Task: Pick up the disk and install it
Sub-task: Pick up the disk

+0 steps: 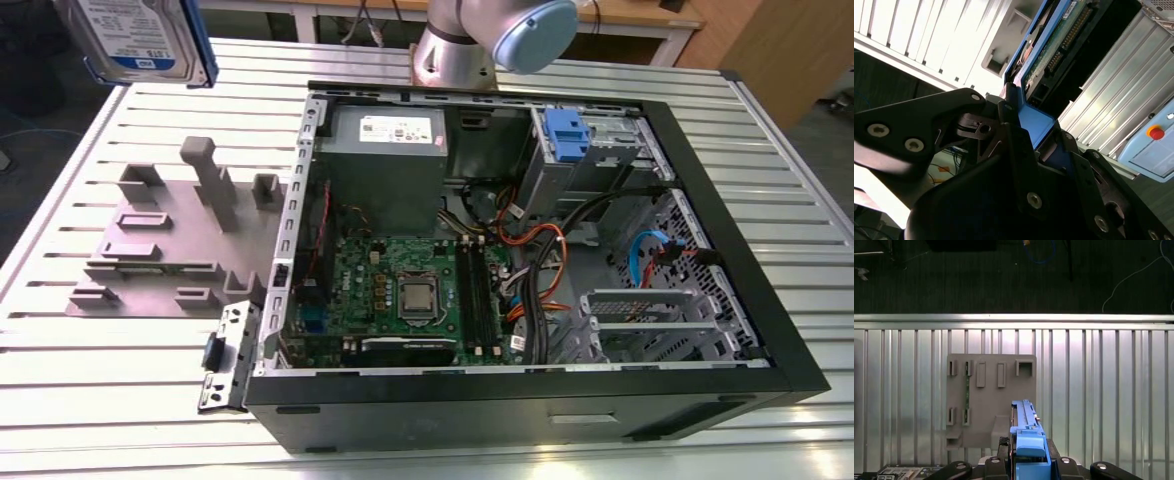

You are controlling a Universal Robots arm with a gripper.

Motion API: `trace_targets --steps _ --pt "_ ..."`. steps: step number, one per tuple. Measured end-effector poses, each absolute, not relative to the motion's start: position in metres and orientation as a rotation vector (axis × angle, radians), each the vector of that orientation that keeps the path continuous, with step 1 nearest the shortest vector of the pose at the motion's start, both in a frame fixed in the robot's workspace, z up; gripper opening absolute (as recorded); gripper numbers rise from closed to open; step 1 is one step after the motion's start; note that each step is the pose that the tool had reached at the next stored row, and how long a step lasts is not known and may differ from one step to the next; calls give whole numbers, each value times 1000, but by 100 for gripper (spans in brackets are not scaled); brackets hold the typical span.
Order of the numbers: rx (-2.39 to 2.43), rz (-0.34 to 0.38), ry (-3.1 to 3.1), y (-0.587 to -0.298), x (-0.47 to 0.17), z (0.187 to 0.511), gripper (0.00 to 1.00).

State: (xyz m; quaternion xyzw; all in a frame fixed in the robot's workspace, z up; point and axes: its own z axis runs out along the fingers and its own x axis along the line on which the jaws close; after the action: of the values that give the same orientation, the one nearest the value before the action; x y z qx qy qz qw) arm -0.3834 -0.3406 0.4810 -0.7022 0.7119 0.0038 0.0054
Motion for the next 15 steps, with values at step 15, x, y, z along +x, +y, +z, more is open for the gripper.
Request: trace_targets --steps 15 --pt "-2199 12 2229 -341 -374 480 36"
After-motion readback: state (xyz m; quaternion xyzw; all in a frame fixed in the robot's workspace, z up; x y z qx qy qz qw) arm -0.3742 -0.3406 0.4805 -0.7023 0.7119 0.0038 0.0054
